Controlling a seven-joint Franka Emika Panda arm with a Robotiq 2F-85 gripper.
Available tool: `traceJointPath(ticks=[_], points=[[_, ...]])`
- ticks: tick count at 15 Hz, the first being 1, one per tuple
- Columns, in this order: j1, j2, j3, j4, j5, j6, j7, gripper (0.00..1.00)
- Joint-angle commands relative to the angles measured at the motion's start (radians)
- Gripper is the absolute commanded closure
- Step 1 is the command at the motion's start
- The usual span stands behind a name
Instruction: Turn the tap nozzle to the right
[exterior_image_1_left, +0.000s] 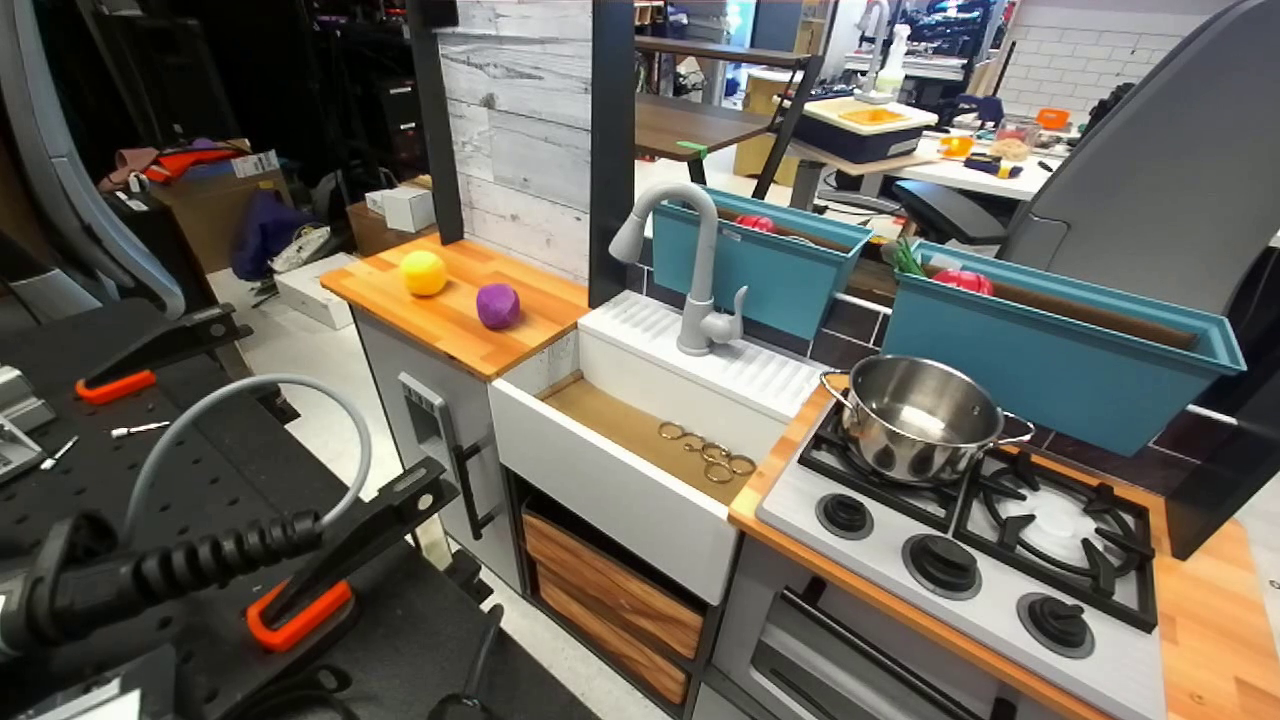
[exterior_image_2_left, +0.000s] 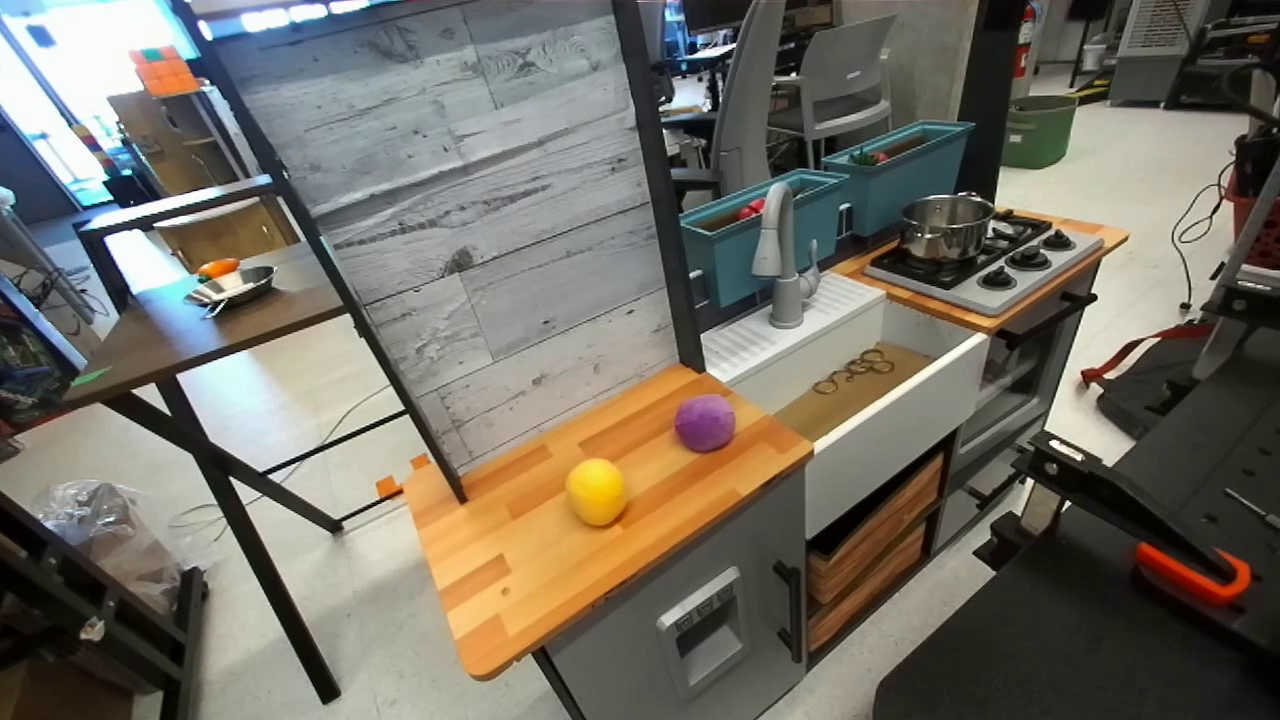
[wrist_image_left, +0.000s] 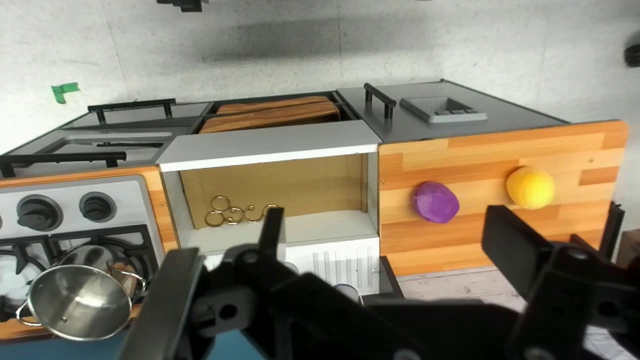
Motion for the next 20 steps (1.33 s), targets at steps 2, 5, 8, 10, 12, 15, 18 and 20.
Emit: traceJointPath(ticks=[2,5,8,10,12,15,18,20], points=[[-0.006,0.224,0.058,0.015,-0.11,0.32,0.2,0.0],[0.035,0.384,0.002,0.065,-0.334,0.494,0.446,0.0],[0.183,0.534,-0.175,0.174,-0.528,0.554,0.687,0.0],[0.279,0.626,-0.267,0.246,-0.584,0.574,0.843,0.0],[0.343,0.704,-0.303,0.306,-0.553,0.573,0.95,0.0],[0.409,0.781,-0.314,0.367,-0.43,0.569,0.998,0.0],[0.499,0.855,-0.383,0.428,-0.349,0.575,1.069,0.0],[0.564,0.907,-0.458,0.469,-0.325,0.577,1.136,0.0]])
